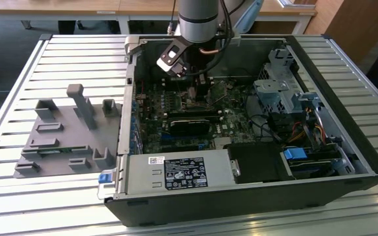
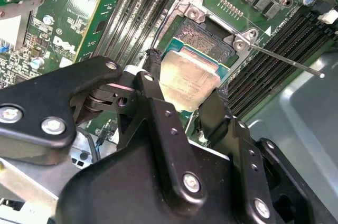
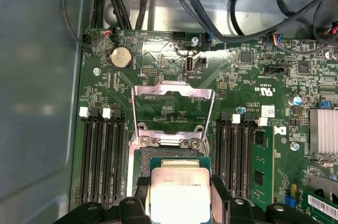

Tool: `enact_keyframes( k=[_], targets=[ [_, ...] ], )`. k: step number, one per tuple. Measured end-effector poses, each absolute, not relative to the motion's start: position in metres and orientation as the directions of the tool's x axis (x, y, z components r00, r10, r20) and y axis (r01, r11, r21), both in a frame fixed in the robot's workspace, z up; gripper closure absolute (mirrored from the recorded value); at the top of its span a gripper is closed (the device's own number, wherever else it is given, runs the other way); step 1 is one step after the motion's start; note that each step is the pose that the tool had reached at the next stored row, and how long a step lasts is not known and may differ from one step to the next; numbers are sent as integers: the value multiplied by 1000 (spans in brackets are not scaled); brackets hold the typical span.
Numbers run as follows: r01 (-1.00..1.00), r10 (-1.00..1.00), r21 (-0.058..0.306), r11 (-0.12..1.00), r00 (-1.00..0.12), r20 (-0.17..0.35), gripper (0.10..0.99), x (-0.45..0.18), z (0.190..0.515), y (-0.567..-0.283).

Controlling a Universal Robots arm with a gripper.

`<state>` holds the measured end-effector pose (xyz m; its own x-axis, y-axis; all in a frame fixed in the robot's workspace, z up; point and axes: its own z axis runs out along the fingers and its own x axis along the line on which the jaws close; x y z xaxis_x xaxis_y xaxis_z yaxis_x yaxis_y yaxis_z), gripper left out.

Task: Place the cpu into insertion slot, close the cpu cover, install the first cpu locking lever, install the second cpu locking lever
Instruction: 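Place the cpu into insertion slot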

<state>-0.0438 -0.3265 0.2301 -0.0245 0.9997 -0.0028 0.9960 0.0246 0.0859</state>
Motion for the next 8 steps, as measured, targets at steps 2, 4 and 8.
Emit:
enact_keyframes(
  k=[2,4,8],
  targets=[
    [996,1000,86,25,-24,-3,549,-44,228,-326],
    [996,1000,86,24,-24,-3,549,-44,227,-326],
    [996,1000,86,24,-24,-4,549,-44,222,-324]
  ],
)
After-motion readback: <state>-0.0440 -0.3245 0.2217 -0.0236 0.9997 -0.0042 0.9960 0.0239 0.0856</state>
